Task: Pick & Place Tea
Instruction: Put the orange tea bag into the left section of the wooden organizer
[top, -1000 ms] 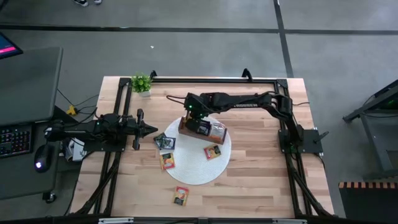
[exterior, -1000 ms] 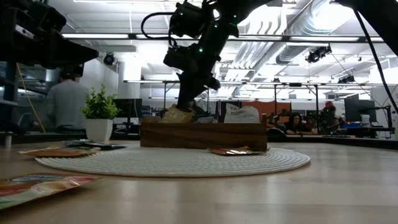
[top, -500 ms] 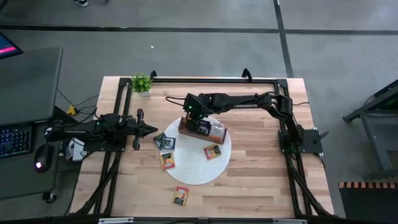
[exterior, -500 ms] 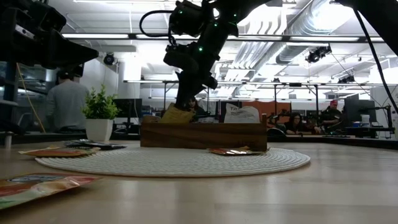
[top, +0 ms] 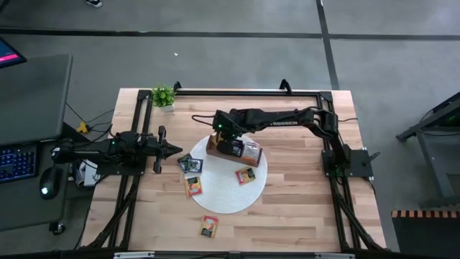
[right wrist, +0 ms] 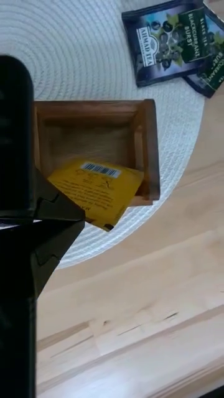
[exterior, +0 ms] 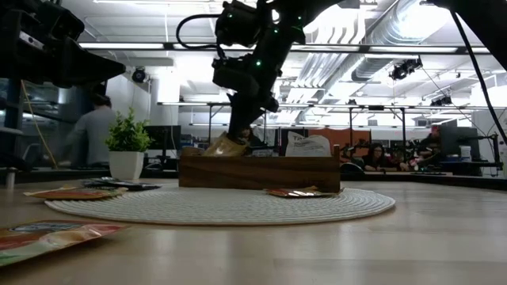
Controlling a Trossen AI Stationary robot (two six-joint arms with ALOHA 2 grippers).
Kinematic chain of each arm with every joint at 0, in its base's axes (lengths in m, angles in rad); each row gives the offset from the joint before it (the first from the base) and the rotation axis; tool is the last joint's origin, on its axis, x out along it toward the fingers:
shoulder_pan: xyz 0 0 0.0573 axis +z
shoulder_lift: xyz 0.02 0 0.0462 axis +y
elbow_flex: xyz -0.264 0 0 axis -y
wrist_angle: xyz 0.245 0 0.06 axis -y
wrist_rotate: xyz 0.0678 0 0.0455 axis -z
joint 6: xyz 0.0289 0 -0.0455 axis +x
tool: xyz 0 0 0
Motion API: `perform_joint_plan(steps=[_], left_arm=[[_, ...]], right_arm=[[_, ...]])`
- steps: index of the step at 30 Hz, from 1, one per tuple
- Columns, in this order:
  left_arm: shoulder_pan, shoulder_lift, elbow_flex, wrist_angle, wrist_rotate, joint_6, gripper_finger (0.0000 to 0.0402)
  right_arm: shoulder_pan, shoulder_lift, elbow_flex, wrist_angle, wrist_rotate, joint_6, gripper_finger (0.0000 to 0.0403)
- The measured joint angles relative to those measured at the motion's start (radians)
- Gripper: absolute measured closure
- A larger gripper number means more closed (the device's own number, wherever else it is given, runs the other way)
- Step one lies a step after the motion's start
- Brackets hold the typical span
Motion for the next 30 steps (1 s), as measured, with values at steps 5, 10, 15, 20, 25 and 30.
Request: perform_joint_plan(steps=[5,10,15,20,25,30], left_arm=[[0.000,0.000,0.000,0.000,0.000,0.000,0.0401],[0.000,0.000,0.000,0.000,0.000,0.000,0.0401],[0.000,0.000,0.000,0.000,0.000,0.000,0.0401],[0.000,0.000,0.000,0.000,0.000,0.000,0.0401],[0.000,0.000,0.000,0.000,-0.001,0.000,0.0401],[0.000,0.000,0.000,0.000,-0.001,0.000,0.0401]], right_arm=[[0.003,-0.008,0.009,-0.004,0.005,-0.023,0.0402],[0.004,-0.008,0.057,-0.053,0.011,-0.078,0.0402],[0.008,-0.008,0.102,-0.120,0.016,-0.127,0.0402],[0.008,-0.008,0.124,-0.177,0.015,-0.136,0.0402],[0.022,-0.008,0.124,-0.177,0.000,-0.141,0.0402],[0.031,-0.008,0.124,-0.173,-0.003,-0.139,0.0402]])
